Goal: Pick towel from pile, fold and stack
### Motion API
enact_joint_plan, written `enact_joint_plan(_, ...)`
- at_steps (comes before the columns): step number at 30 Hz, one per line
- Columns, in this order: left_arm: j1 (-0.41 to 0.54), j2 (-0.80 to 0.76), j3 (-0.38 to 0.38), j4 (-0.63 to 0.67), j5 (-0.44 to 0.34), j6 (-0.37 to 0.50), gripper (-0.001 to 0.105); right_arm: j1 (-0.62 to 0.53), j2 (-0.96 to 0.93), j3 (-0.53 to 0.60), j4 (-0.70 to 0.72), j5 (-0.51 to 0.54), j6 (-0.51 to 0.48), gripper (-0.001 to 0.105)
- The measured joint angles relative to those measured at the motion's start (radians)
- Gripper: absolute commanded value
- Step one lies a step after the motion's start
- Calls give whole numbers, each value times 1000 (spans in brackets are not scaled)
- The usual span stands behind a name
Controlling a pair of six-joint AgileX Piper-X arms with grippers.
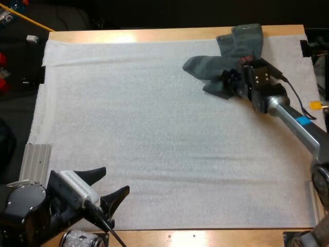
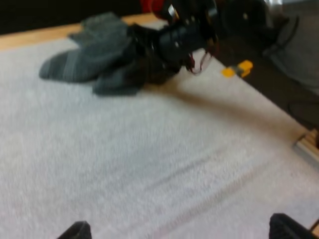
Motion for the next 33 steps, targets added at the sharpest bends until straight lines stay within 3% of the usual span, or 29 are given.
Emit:
enact_joint_plan(4,0,0,0,40,5,0,68,0,59,-63,23,23,3,48)
enact_joint_plan(12,0,0,0,42,70,0,68,0,96,-108,132,36,-24,0)
enact_joint_plan(18,0,0,0,42,75,2,68,18,31,-109,212,54,-250,0)
enact_joint_plan(24,0,0,0,42,75,2,68,72,-166,-109,293,66,-482,0)
enact_joint_plan(33,0,0,0,42,75,2,68,180,-502,-110,412,70,-540,0)
